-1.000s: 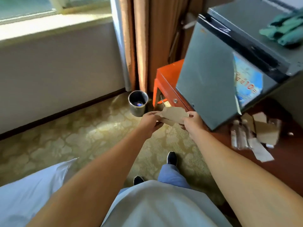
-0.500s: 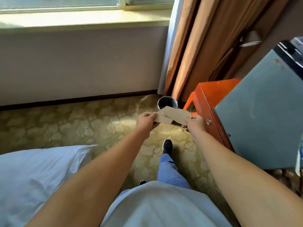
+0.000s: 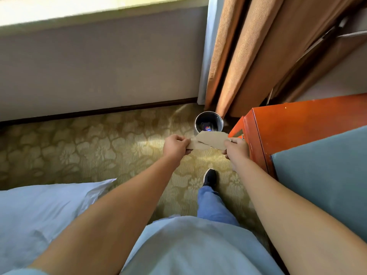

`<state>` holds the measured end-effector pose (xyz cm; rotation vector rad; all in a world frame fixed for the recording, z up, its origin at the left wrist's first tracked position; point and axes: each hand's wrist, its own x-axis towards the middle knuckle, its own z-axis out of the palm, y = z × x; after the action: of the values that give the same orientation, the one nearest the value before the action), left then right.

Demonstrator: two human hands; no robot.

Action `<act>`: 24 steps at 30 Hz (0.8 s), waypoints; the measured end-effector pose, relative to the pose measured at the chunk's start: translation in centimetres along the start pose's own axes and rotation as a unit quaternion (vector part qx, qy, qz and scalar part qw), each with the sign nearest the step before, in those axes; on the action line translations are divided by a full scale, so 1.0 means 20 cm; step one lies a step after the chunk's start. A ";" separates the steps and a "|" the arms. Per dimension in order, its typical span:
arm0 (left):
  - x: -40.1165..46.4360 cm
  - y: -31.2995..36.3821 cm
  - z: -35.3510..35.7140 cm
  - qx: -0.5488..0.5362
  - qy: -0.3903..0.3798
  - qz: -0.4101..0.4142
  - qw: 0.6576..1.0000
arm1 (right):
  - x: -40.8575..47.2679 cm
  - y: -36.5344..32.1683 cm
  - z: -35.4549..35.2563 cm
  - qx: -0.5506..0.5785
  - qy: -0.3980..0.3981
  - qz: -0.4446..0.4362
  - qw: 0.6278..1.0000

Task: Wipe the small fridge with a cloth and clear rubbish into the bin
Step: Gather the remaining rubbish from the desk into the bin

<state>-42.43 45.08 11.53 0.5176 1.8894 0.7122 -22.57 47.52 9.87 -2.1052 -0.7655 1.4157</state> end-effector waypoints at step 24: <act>1.53 0.12 0.59 0.121 -0.047 -0.091 0.987 | 1.29 -0.16 0.52 0.089 -0.013 0.224 0.970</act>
<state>-43.64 69.12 -10.80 0.5124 1.9150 0.3348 -24.91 68.24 -8.63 -2.2041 -0.1576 1.6686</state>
